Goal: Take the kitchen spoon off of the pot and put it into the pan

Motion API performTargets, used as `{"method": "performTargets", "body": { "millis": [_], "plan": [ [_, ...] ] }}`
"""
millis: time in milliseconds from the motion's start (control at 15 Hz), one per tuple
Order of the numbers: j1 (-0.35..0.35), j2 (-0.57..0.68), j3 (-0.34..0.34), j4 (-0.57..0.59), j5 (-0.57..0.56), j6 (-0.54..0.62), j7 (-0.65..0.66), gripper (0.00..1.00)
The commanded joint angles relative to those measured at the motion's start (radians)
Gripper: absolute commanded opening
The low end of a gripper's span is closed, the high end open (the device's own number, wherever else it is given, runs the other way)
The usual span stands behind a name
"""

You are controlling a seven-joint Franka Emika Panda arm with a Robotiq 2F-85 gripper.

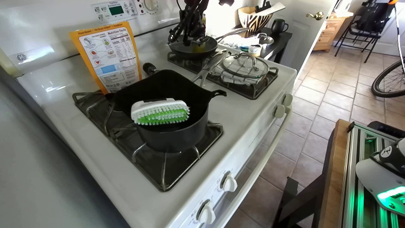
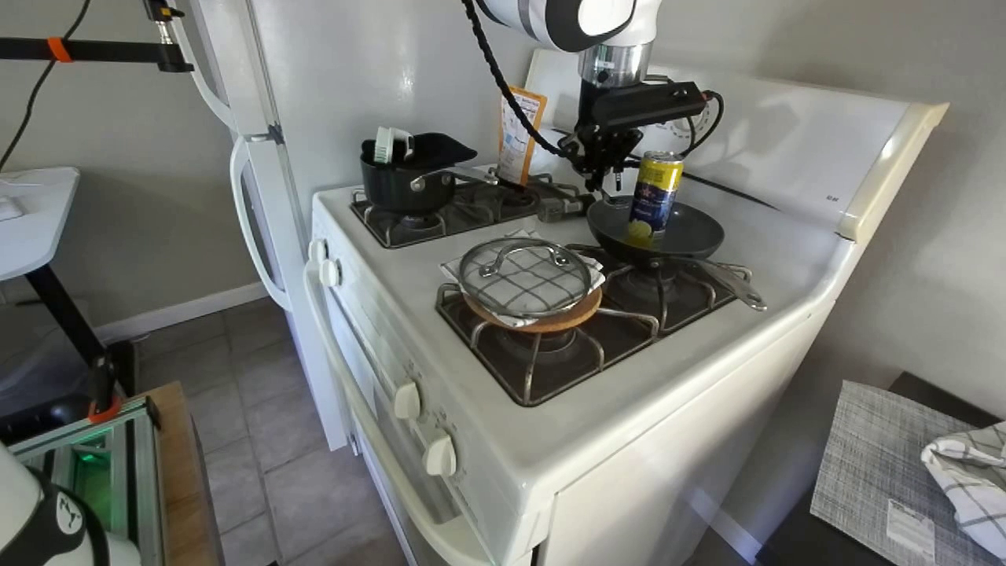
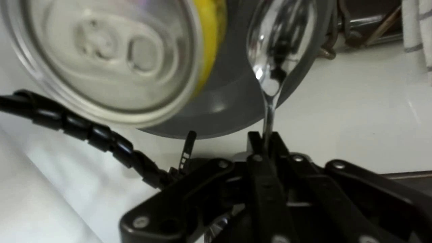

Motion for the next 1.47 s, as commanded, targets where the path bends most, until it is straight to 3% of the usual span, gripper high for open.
{"method": "performTargets", "body": {
  "millis": [0, 1067, 1200, 1400],
  "plan": [
    [-0.026, 0.043, 0.018, 0.049, 0.033, -0.030, -0.025, 0.02],
    [-0.023, 0.082, 0.008, 0.090, 0.005, -0.076, 0.004, 0.02],
    [-0.022, 0.083, 0.006, 0.092, 0.002, -0.077, 0.009, 0.34],
    [-0.022, 0.085, 0.005, 0.098, 0.001, -0.077, 0.014, 0.54]
  ]
}}
